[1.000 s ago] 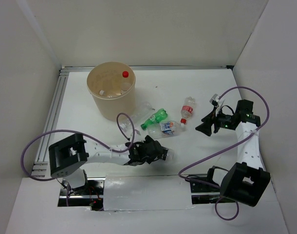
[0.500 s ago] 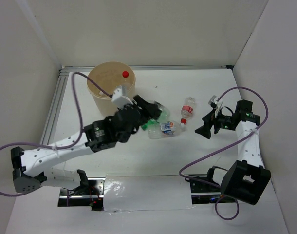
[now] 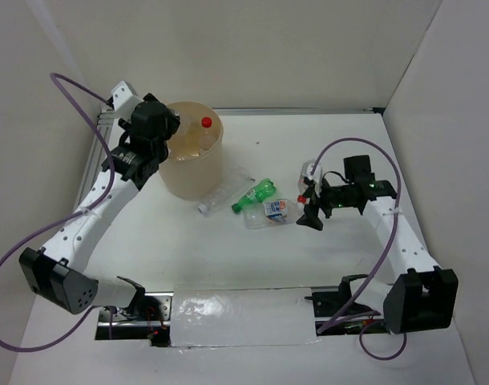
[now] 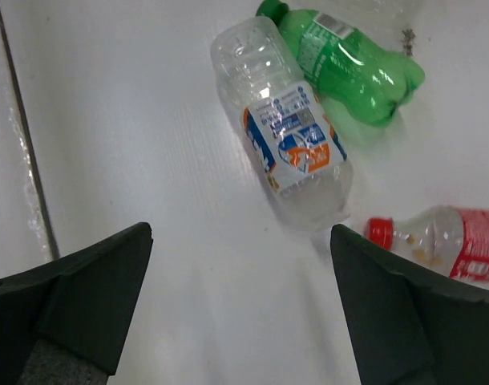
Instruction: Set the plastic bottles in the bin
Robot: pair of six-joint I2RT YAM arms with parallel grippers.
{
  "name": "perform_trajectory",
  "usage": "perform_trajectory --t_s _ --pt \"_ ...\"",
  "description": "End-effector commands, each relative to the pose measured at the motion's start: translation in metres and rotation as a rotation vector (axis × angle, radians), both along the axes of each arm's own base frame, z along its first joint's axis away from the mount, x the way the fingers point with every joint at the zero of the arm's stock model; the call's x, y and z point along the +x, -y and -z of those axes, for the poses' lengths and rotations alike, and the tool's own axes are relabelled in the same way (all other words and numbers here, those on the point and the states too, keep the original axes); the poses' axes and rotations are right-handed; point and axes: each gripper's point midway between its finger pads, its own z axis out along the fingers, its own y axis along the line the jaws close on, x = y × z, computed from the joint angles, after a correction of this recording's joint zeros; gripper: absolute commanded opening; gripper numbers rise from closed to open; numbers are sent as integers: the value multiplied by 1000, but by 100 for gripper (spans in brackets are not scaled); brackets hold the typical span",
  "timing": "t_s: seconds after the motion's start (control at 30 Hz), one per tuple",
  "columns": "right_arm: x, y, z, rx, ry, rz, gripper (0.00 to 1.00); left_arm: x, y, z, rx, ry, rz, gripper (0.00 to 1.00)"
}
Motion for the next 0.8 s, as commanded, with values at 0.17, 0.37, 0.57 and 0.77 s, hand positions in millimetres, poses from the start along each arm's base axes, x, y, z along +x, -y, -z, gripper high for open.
perform_trajectory --t_s 0.17,0.37,0.57,0.77 --pt "39 -36 8 -192 193 -113 100 15 -17 11 91 -98 38 89" --pt "64 -54 29 -256 246 -165 100 -37 25 -20 208 -30 213 100" --pt "78 -71 62 -347 235 -222 100 -128 87 36 290 -84 481 100" --pt "77 -75 100 -429 188 -308 98 -200 127 137 230 -298 664 100"
